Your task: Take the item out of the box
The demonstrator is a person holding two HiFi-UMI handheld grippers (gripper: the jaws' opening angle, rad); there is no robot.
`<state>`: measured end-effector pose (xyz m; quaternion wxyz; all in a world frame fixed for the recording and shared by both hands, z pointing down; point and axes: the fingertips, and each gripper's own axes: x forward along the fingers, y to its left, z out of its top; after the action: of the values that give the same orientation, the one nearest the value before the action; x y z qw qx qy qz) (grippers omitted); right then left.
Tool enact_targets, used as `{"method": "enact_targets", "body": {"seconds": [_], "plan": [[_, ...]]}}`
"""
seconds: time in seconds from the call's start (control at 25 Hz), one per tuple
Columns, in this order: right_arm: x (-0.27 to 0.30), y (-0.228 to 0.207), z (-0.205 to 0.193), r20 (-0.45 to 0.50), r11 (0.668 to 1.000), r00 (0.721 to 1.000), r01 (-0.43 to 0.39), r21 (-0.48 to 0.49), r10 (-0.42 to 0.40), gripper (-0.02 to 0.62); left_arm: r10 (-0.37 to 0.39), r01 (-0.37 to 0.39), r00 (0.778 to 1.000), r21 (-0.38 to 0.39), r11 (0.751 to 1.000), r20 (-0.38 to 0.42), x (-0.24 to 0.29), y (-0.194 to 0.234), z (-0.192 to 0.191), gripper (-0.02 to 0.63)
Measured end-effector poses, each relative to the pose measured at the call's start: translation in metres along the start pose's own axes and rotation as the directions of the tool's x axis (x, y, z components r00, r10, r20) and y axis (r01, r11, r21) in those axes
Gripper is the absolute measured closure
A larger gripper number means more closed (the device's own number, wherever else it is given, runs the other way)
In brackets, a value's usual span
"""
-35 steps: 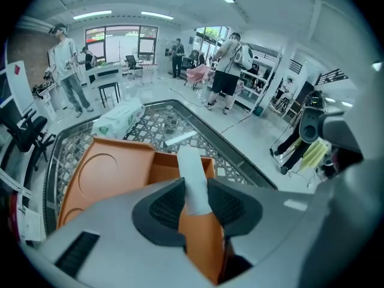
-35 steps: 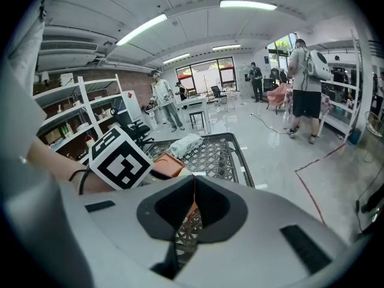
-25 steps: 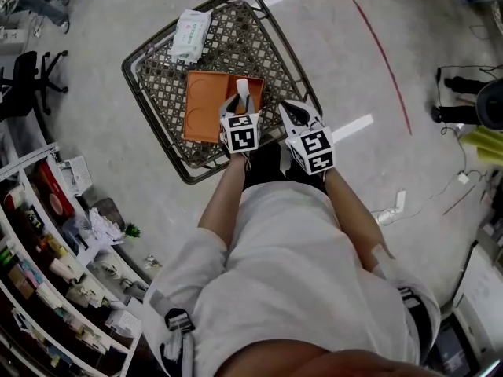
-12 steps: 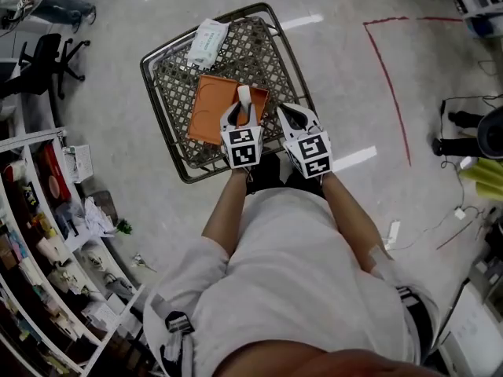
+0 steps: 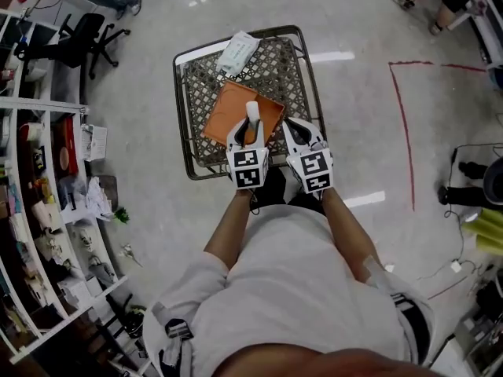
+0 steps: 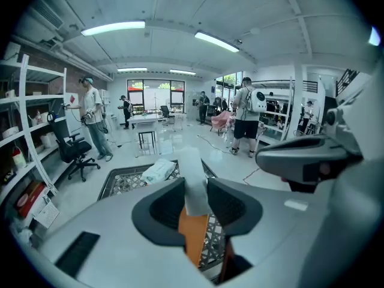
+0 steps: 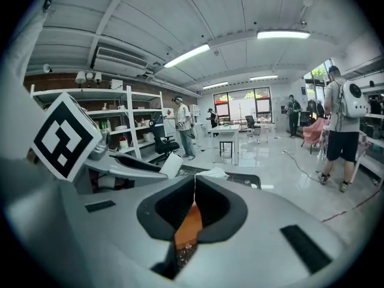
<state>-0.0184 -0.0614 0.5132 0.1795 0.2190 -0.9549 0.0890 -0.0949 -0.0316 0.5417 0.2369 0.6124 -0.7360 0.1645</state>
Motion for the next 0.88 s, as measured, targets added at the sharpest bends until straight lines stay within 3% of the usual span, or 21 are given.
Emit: {"method": "enact_targets", "body": {"seconds": [0.44,0.88], "plan": [[-0.039,0.012,0.047,0.120,0.996,0.990,-0.066,-0.057,0.072,0.591,0.109,-0.102,0.976,-0.047,0.994,0.189,-0.076,-0.019,0.041,0.482],[-0.069,0.064,0.079,0.235,0.988,0.963,-0.108,-0.108,0.131,0.591,0.192,-0.184,0.938,-0.055,0.981,0.290,-0.150,-0.005,0.056,0.482]]}}
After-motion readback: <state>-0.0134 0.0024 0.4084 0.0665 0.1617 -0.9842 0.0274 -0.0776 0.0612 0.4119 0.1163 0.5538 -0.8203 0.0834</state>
